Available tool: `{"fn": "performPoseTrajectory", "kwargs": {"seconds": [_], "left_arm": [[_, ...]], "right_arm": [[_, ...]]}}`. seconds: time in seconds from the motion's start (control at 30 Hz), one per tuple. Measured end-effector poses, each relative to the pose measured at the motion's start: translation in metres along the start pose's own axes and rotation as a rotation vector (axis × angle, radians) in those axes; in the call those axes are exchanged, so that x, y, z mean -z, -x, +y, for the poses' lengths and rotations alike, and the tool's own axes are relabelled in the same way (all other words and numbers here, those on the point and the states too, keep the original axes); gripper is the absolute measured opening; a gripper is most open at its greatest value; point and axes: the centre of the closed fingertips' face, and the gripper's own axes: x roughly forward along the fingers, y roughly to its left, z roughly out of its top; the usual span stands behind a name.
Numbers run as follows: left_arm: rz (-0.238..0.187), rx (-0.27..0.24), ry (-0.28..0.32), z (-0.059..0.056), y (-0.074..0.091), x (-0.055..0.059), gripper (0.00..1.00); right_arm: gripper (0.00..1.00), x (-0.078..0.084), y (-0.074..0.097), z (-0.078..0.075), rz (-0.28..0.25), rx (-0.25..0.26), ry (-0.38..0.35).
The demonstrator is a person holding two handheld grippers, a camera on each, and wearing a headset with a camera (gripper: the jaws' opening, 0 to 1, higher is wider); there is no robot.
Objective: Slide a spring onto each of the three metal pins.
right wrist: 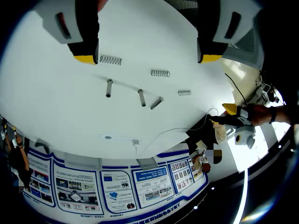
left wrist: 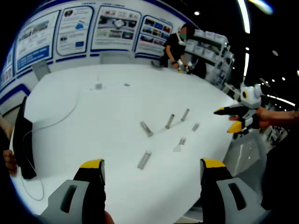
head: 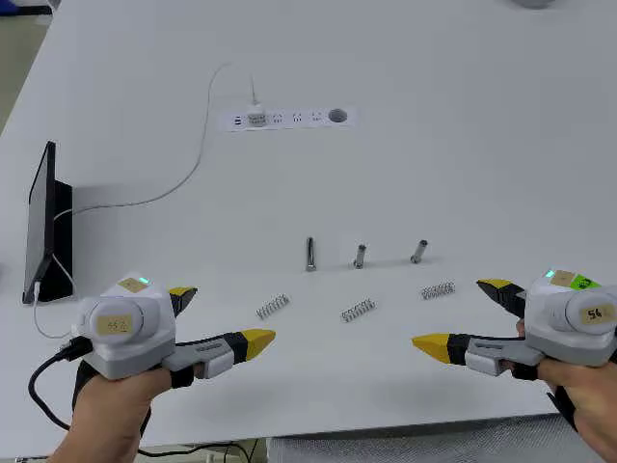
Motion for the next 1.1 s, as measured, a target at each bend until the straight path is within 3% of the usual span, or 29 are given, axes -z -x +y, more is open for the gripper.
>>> {"fn": "performPoseTrajectory", "kwargs": {"seconds": [0.33, 0.8, 1.1], "left_arm": [[0.009, 0.011, -0.007, -0.001, -0.005, -0.002, 0.85], [0.014, 0.023, -0.004, -0.003, -0.016, -0.006, 0.84], [0.016, 0.035, 0.014, -0.004, -0.033, -0.012, 0.82]], "right_arm": [[0.90, 0.004, 0.000, 0.004, 0.015, -0.007, 0.036], [0.90, 0.007, 0.001, 0.006, 0.025, -0.021, 0.023], [0.90, 0.013, 0.004, 0.009, 0.021, -0.019, -0.001]]}}
